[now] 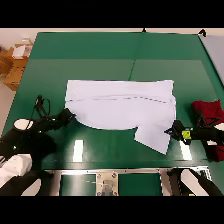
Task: Fold the shirts.
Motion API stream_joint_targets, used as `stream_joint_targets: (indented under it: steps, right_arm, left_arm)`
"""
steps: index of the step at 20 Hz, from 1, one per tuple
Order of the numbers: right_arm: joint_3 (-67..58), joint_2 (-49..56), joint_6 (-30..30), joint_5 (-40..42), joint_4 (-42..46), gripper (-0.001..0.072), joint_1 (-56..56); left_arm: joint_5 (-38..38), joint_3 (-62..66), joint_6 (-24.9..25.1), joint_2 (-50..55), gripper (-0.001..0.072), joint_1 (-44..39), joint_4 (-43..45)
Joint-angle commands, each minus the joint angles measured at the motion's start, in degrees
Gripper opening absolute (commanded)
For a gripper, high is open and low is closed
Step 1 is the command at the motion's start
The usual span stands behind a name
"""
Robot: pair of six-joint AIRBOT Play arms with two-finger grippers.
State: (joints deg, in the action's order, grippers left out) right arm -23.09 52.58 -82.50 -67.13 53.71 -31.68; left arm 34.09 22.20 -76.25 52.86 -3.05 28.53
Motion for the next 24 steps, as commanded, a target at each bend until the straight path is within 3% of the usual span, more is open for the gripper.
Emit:
stream_joint_targets:
  steps: [1, 4, 6, 10, 14, 19, 22, 23, 24]
  right_arm:
    - [-3.52, -4.92, -4.31, -3.06, 3.98, 0.0016, 0.09]
    - [-13.55, -7.41, -4.52, -7.54, 3.93, 0.0016, 0.11]
    - [-19.28, -7.45, -4.48, -6.91, 3.34, 0.0016, 0.17]
    - [-25.42, -0.66, -3.82, 0.79, 0.02, 0.0016, 6.36]
    - [-33.90, 14.47, -3.82, 8.72, -0.11, 0.0017, 13.22]
    - [-47.23, 33.42, -3.80, 9.14, -0.33, 0.0018, 14.53]
    - [-52.24, 41.72, -3.82, 10.40, -1.05, 0.0018, 14.56]
    - [-53.18, 43.56, -3.82, 11.52, -1.20, 0.0019, 14.56]
    - [-53.90, 44.94, -3.85, 12.81, -1.20, 0.0033, 14.49]
  left_arm:
    - [8.22, 7.21, -11.39, -1.29, 0.0023, 0.00, 17.46]
    - [12.72, 14.25, -20.15, -3.37, 0.0023, 0.00, 29.75]
    - [14.32, 17.25, -21.20, -3.08, 0.0023, 0.00, 32.59]
    - [9.77, 21.00, -20.52, 1.77, 0.0023, 0.00, 32.52]
    - [7.72, 32.04, -14.21, 15.21, 0.0023, 0.00, 29.33]
    - [8.04, 48.48, -8.72, 34.42, 0.0024, 0.00, 25.00]
    - [5.42, 54.49, -2.47, 42.73, 0.0027, 0.00, 16.90]
    - [3.65, 55.17, -2.08, 44.37, 0.0072, 0.00, 14.88]
    - [1.62, 55.30, -2.14, 45.37, 0.0396, 0.00, 13.44]
